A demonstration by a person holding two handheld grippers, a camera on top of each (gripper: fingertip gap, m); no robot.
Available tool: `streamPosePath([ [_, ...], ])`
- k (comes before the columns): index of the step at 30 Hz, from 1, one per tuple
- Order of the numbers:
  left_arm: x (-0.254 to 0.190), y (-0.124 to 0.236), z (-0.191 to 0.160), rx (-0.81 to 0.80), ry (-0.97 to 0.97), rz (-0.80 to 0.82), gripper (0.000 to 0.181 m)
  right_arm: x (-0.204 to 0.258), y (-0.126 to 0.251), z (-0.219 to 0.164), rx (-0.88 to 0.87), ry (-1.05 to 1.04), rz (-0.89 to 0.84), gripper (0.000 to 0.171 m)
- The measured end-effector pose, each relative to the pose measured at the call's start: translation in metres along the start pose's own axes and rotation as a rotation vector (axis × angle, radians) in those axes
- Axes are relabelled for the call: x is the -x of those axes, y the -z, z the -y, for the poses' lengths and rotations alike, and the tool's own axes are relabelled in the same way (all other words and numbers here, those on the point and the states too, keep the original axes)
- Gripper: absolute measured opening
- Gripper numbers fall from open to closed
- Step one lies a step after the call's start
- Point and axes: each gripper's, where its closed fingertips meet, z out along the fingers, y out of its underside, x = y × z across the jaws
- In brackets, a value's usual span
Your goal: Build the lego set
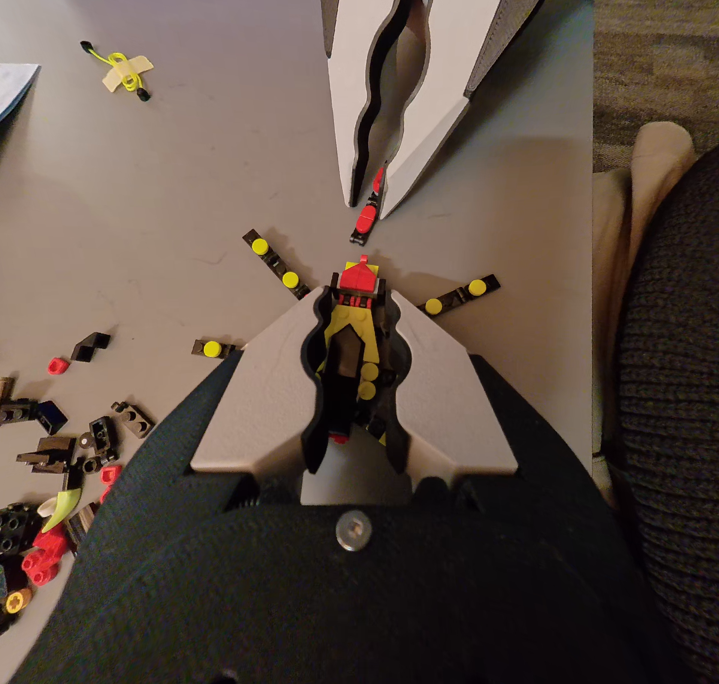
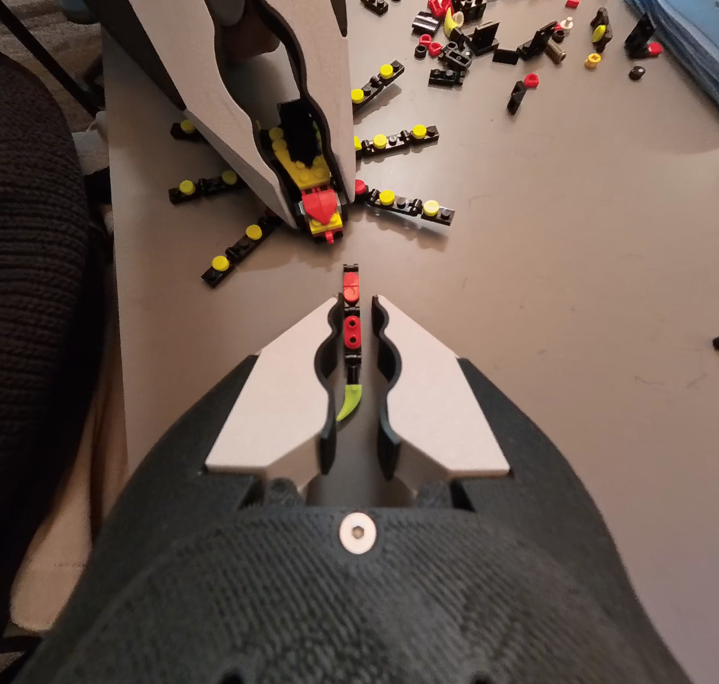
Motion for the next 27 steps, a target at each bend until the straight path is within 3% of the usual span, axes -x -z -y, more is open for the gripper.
streamPosePath([
  [3, 0.0, 0.0, 0.0, 0.0, -0.001, 0.0, 0.026, 0.002, -0.001, 0.001, 0.001, 0.0, 0.006, 0.006],
  [11, -0.006, 0.0, 0.0, -0.002, -0.025, -0.028, 0.026, 0.022, -0.002, 0.009, -0.022, 0.035, 0.099, 0.005],
  [27, -0.011, 0.001, 0.0, -0.006, -0.035, -0.065, 0.026, 0.024, 0.0, 0.011, -0.044, 0.062, 0.108, 0.006],
])
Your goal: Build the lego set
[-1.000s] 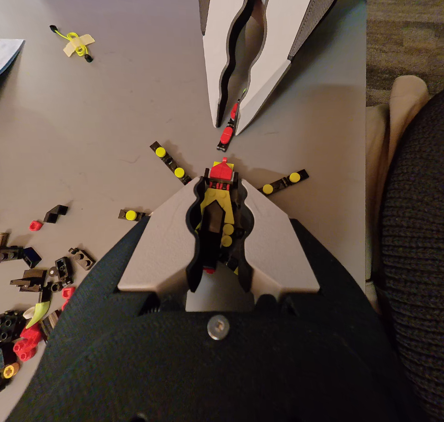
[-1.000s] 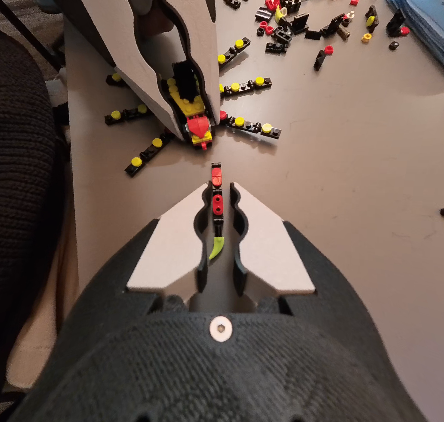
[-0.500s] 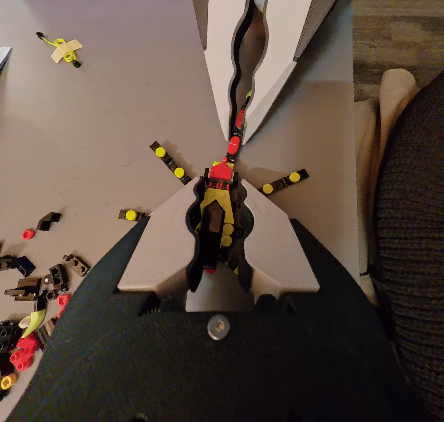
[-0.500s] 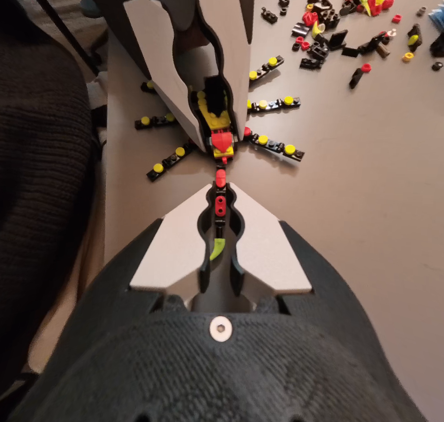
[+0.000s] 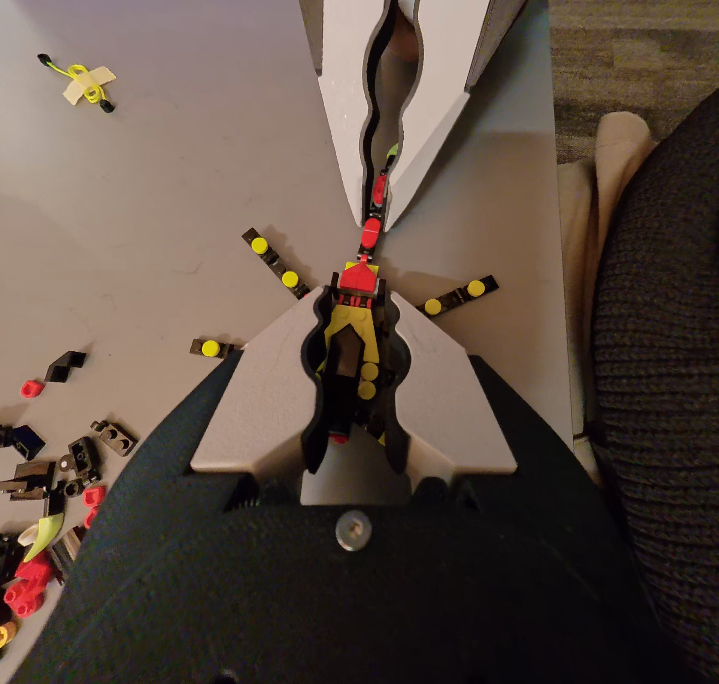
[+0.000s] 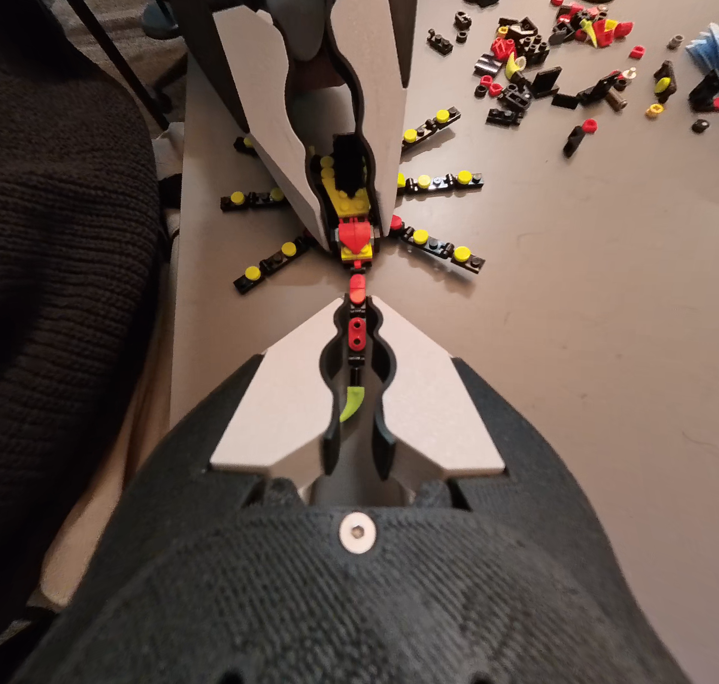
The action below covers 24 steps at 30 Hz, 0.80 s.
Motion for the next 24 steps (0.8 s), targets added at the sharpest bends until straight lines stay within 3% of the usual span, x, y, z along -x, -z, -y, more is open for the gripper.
streamPosePath([
  [24, -0.0011, -0.0003, -0.0007, 0.014, 0.0, -0.003, 0.025, 0.0007, -0.0001, 0.0002, -0.001, 0.01, 0.025, 0.005],
])
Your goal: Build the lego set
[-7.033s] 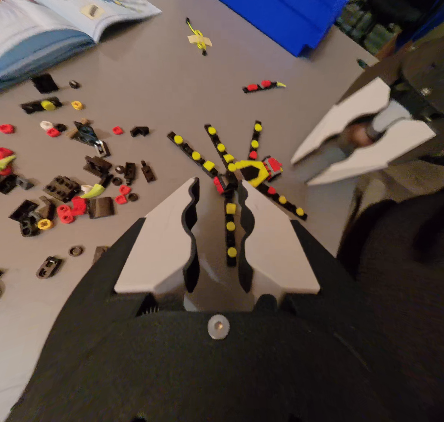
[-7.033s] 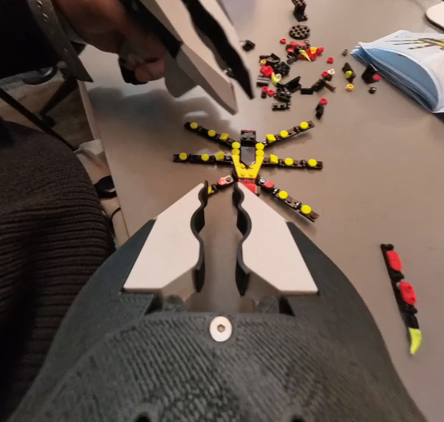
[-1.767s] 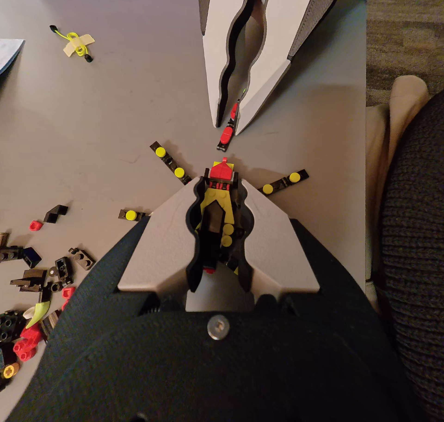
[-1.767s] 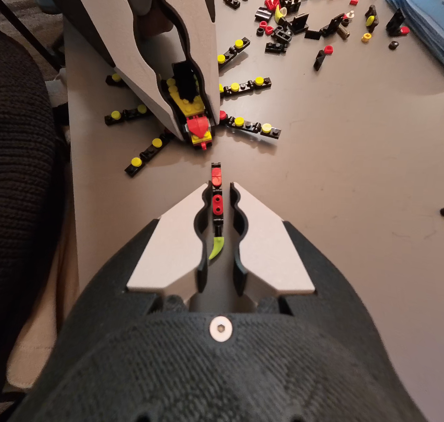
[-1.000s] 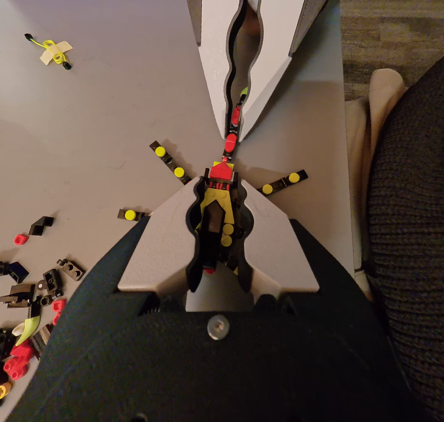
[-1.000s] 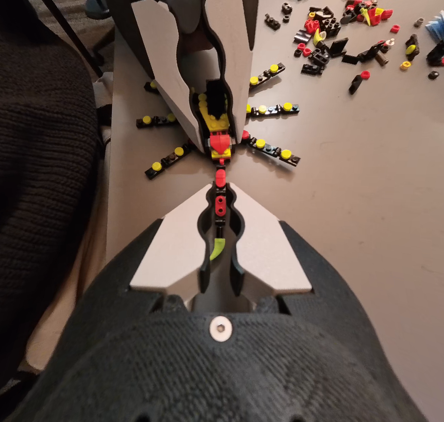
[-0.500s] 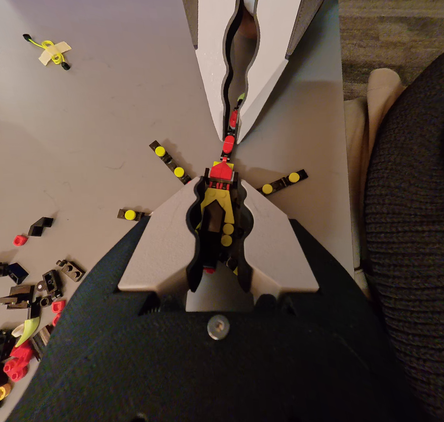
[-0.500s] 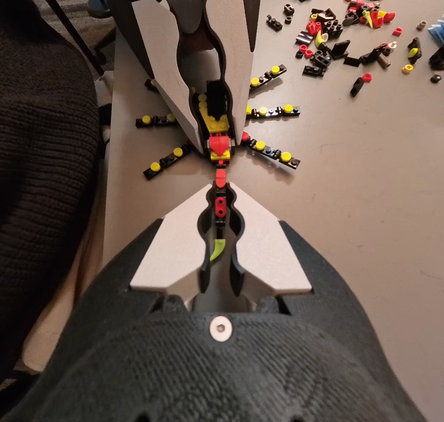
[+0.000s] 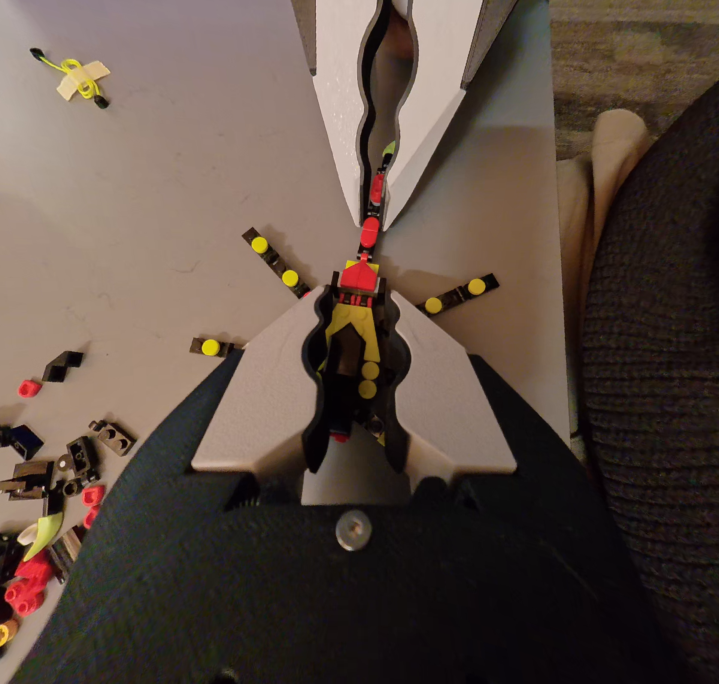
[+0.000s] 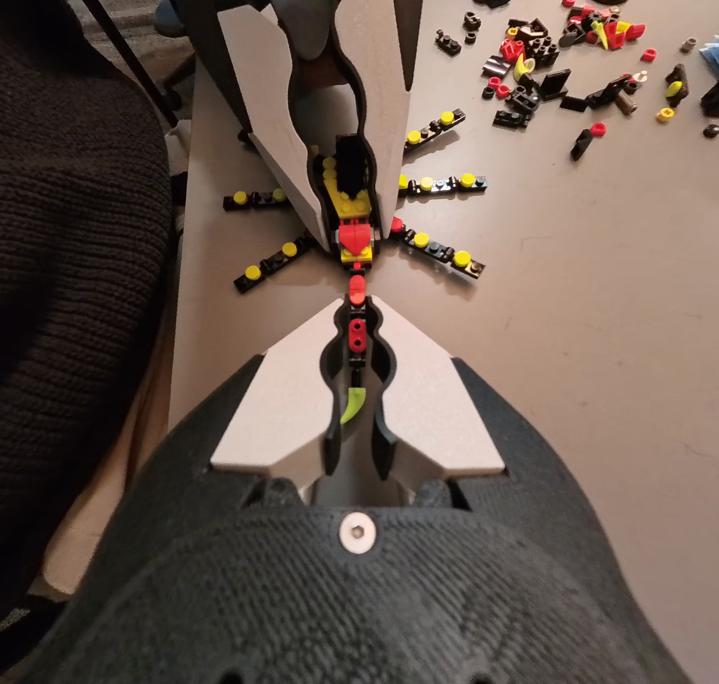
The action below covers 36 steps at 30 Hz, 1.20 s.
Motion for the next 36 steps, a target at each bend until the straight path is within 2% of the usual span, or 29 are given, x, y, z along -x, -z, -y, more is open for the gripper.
streamPosePath([
  [29, 0.001, 0.001, -0.001, 0.01, 0.007, 0.01, 0.025, -0.002, -0.003, 0.001, 0.002, 0.006, -0.02, 0.006],
  [30, 0.001, 0.0, 0.0, 0.008, 0.011, 0.016, 0.026, -0.004, -0.002, 0.003, -0.006, 0.016, -0.038, 0.009],
  [32, 0.001, -0.001, 0.001, 0.008, 0.013, 0.021, 0.026, -0.009, 0.003, 0.004, -0.001, 0.028, -0.076, 0.033],
  [36, 0.001, -0.001, 0.001, 0.01, 0.021, 0.03, 0.026, -0.021, 0.029, 0.005, -0.05, -0.071, -0.15, 0.04],
])
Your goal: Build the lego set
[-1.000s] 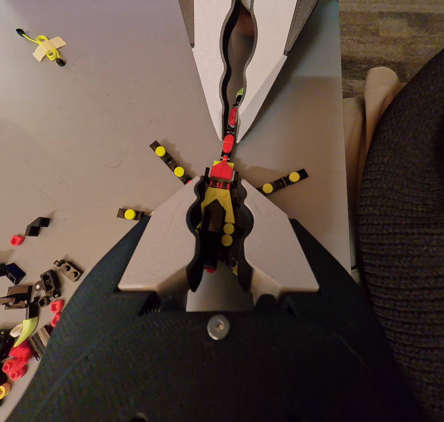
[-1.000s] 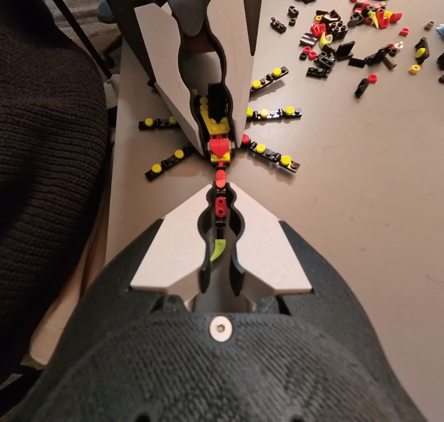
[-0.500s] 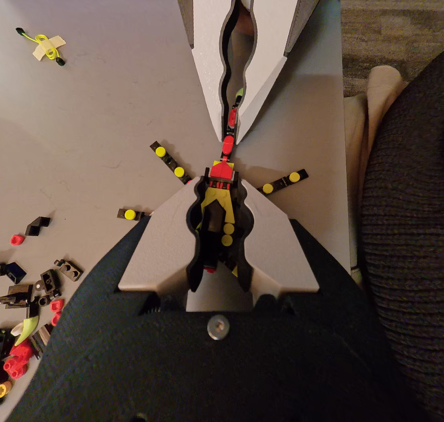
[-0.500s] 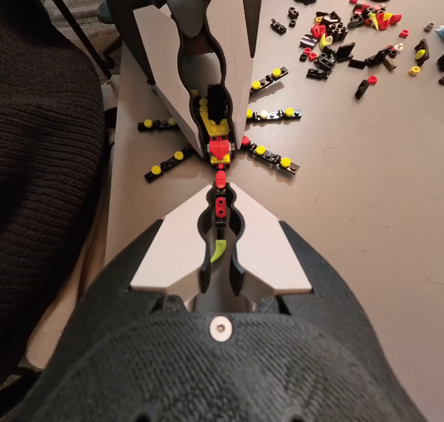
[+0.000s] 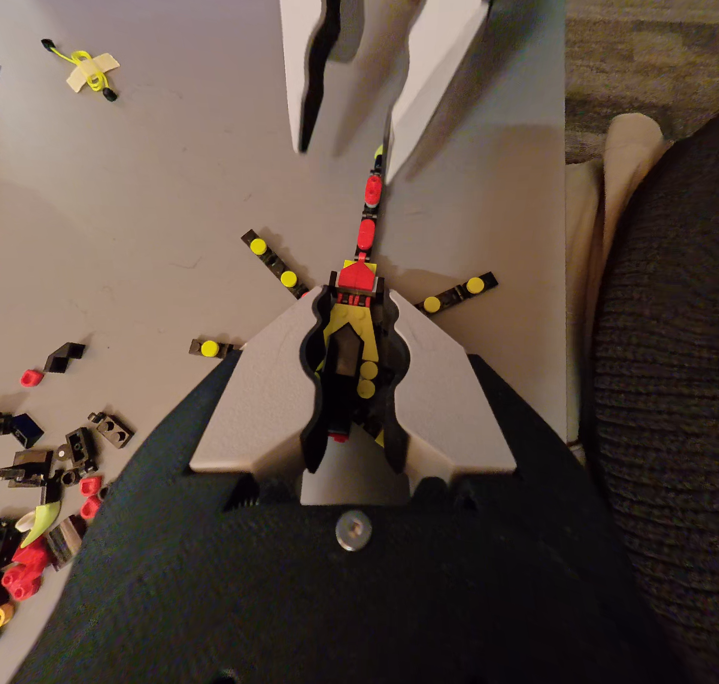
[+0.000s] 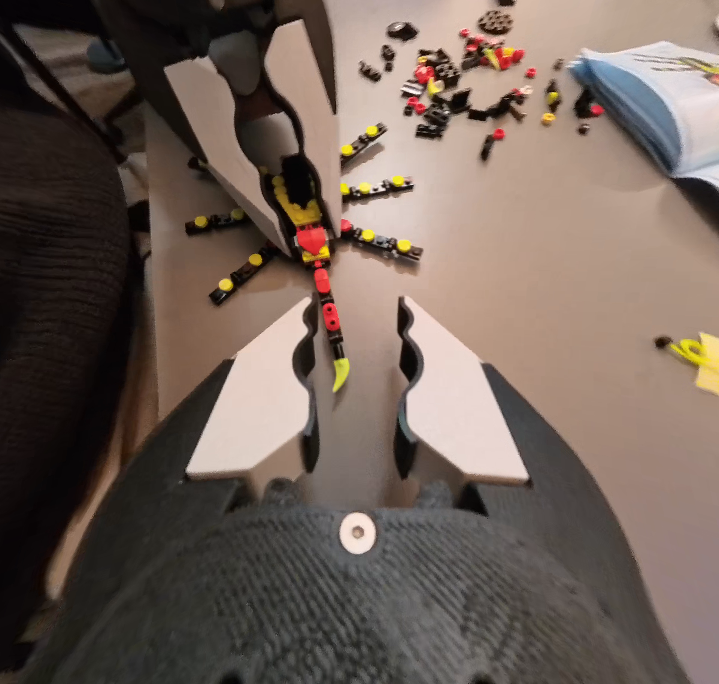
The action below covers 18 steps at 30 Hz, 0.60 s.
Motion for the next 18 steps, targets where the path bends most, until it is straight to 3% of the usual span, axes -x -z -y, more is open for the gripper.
streamPosePath([
  [8, 0.0, 0.0, 0.0, -0.004, 0.003, 0.01, 0.026, 0.007, 0.008, -0.033, 0.109, -0.135, 0.085, 0.038],
  [18, 0.0, 0.0, 0.0, -0.005, 0.003, 0.02, 0.027, 0.019, 0.0, -0.031, 0.1, -0.164, 0.179, 0.032],
])
